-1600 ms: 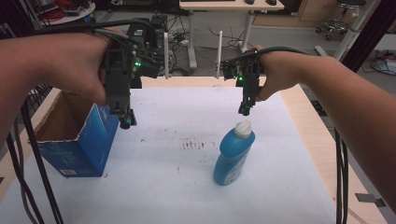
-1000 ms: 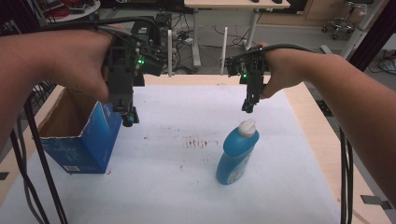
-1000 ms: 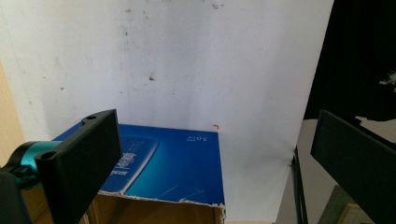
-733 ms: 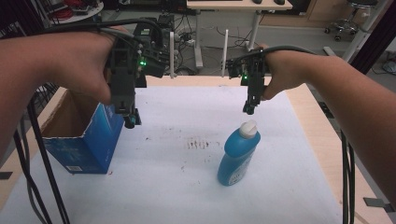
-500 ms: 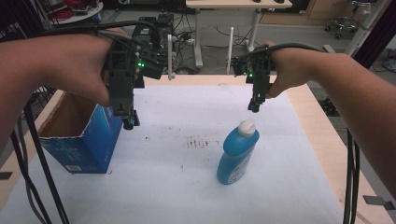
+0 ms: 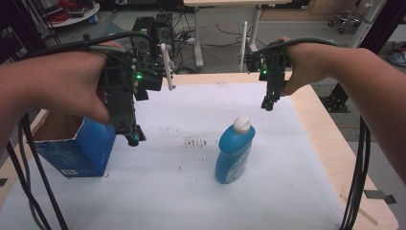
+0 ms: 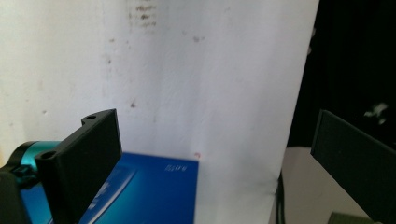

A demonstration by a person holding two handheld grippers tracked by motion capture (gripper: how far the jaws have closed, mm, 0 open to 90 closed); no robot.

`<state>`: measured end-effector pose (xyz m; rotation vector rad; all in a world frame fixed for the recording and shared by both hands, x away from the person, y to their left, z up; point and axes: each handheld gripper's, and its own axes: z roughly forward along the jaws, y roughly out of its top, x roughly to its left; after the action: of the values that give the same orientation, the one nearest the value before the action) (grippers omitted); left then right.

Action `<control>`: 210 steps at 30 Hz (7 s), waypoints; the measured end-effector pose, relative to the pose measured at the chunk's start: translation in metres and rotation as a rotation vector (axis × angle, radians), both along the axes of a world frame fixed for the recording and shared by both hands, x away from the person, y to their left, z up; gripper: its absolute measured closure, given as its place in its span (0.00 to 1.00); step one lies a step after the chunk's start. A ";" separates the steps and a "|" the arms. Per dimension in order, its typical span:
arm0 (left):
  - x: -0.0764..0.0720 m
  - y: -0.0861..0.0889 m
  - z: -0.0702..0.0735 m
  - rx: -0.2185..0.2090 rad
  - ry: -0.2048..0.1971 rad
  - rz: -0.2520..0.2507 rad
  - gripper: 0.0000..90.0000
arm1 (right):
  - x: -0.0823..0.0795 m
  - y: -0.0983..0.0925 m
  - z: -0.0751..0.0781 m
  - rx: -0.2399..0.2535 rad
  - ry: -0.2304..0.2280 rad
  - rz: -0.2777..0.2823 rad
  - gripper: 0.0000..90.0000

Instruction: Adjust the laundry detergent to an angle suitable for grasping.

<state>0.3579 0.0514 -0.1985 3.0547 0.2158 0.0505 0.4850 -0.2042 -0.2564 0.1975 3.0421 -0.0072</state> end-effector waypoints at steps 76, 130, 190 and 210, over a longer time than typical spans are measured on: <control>-0.002 -0.133 -0.100 -0.411 -0.099 0.420 0.02 | -0.015 -0.041 -0.009 0.020 -0.008 -0.031 0.02; 0.002 -0.145 -0.120 -0.402 -0.128 0.431 0.30 | -0.011 -0.039 -0.012 0.002 -0.008 -0.043 0.02; -0.006 -0.037 -0.047 -0.367 0.024 -0.029 0.48 | -0.016 -0.009 -0.016 -0.020 0.008 0.000 0.02; 0.006 -0.001 -0.082 -0.384 0.092 -0.323 0.48 | -0.015 -0.004 -0.020 -0.028 0.006 0.005 0.02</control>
<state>0.3636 0.0509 -0.2805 2.6700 -0.2370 -0.1357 0.4697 -0.2079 -0.2760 0.1877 3.0467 -0.0498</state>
